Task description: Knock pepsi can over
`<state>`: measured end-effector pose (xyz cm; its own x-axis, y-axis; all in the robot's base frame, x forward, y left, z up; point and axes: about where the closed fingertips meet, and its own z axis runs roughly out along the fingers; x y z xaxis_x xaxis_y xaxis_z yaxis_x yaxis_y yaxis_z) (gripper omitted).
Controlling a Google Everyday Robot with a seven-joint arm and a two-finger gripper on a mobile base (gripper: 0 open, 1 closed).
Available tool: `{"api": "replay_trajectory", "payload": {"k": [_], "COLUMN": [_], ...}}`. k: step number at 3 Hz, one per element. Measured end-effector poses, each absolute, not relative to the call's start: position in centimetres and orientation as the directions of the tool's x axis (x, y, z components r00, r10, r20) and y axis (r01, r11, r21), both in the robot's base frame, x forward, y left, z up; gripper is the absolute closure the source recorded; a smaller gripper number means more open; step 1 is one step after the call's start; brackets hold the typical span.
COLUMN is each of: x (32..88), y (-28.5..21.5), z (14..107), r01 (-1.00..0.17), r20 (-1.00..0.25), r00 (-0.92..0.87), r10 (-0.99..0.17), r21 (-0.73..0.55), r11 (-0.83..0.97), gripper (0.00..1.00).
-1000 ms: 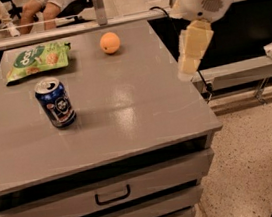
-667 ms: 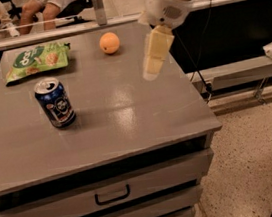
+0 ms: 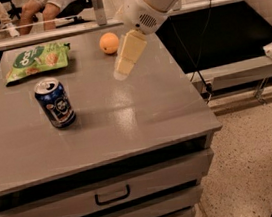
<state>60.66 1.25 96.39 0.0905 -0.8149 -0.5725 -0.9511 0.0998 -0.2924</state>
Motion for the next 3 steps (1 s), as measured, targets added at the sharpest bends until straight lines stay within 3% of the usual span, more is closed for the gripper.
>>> {"api": "replay_trajectory", "payload": {"k": [2,3], "x": [61.2,62.3], "y": [2.8,5.5], "z": [96.0,95.6], "r01": [-0.957,-0.963], "r20": [-0.607,-0.720], "r00": [0.130,0.181], "r10": [-0.784,-0.670], "r21": [-0.285,-0.267], "r11": [0.062,0.027], "gripper": [0.00,0.00]}}
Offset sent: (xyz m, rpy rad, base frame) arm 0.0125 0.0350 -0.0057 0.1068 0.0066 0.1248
